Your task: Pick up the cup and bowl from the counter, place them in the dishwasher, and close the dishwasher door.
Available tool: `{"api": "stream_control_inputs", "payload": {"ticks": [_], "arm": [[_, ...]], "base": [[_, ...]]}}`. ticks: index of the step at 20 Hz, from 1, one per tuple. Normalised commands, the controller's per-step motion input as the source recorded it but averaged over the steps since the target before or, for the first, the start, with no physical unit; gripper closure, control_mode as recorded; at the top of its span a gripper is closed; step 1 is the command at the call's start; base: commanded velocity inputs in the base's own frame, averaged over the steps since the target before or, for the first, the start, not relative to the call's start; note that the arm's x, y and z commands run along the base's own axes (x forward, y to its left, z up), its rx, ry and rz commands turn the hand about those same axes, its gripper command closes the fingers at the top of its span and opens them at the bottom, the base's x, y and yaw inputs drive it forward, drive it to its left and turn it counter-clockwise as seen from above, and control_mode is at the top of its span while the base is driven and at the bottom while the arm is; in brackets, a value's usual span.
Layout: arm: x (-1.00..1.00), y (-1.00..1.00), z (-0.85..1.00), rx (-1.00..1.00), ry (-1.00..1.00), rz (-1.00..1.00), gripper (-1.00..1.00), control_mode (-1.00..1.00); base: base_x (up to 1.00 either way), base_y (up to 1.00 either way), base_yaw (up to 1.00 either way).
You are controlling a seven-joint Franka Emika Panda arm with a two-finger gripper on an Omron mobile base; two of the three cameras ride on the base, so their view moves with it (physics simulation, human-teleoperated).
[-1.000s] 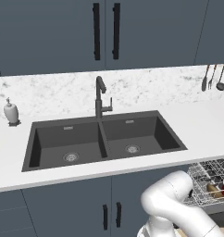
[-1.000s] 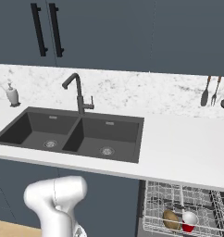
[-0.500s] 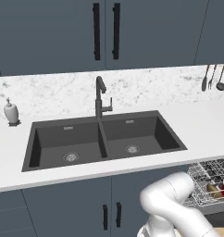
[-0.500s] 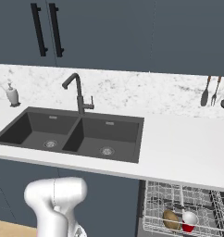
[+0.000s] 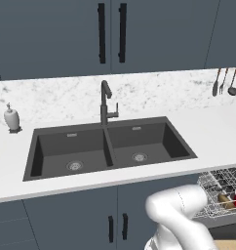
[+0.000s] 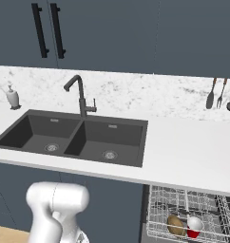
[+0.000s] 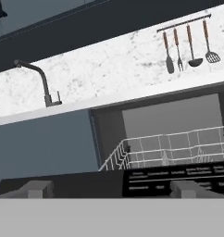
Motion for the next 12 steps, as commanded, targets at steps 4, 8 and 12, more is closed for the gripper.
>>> {"api": "stream_control_inputs", "payload": {"ticks": [4,8,12], "arm": [[0.31,0.0,-0.47,0.0,0.0,-0.04,-1.0,-1.0],[0.04,-0.05,-0.48,0.06,0.0,-0.08,-1.0,-1.0],[-0.11,-0.34,-0.19,0.24,0.0,-0.1,-1.0,-1.0]], "base": [[0.0,0.0,0.0],[0.0,0.0,0.0],[0.0,0.0,0.0]]}}
